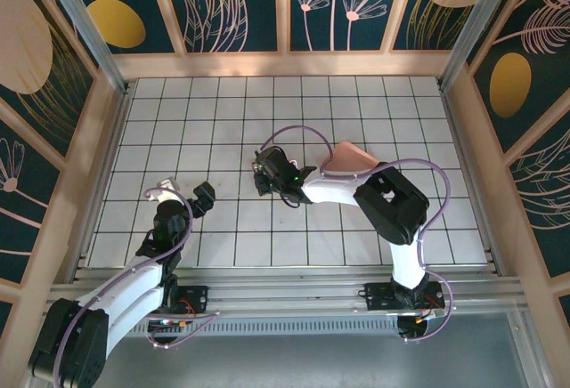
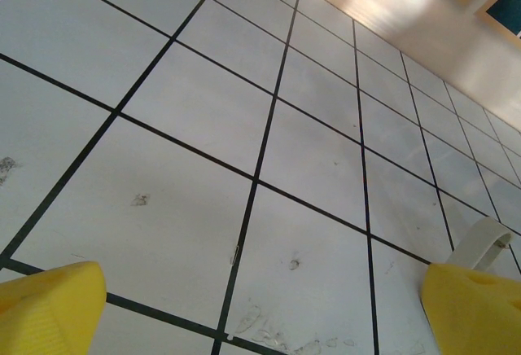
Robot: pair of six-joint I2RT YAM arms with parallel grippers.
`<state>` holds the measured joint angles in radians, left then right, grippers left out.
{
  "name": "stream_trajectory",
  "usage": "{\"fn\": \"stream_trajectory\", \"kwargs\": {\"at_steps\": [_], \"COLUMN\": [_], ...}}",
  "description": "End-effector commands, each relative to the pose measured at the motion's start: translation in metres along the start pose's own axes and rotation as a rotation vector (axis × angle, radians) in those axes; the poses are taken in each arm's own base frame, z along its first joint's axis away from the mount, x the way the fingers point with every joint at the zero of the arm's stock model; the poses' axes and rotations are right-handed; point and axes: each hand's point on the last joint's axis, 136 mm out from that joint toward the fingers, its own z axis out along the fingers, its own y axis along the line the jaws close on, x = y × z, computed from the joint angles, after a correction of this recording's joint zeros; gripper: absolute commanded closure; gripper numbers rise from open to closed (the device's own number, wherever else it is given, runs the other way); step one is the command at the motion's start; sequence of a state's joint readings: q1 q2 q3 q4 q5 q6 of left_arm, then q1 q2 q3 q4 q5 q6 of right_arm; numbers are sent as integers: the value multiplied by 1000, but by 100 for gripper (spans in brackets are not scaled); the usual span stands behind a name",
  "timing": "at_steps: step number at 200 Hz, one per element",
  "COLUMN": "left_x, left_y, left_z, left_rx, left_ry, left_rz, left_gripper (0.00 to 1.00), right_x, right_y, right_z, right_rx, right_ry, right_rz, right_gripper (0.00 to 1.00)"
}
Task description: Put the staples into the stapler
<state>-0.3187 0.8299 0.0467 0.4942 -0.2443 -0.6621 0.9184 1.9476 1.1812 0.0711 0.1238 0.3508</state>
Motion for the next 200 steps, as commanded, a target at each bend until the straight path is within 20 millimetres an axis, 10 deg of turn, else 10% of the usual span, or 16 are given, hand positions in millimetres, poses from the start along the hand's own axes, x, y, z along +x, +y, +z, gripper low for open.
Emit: {"fn": "stream_trajectory", "kwargs": {"at_steps": [1, 200], "left_x": [-11, -11], "left_y": [-7, -6], "left_z": [0, -1], "left_rx": [12, 10], "left_ry": [-22, -27], "left_rz": [11, 13], "left_gripper": [1, 1], "right_x": [-5, 3], "right_y": [5, 5], "right_z": [5, 9], "right_rx": [5, 48], "right_ry": [-24, 5], "right_rz": [1, -38], "right_gripper": [88, 89]}}
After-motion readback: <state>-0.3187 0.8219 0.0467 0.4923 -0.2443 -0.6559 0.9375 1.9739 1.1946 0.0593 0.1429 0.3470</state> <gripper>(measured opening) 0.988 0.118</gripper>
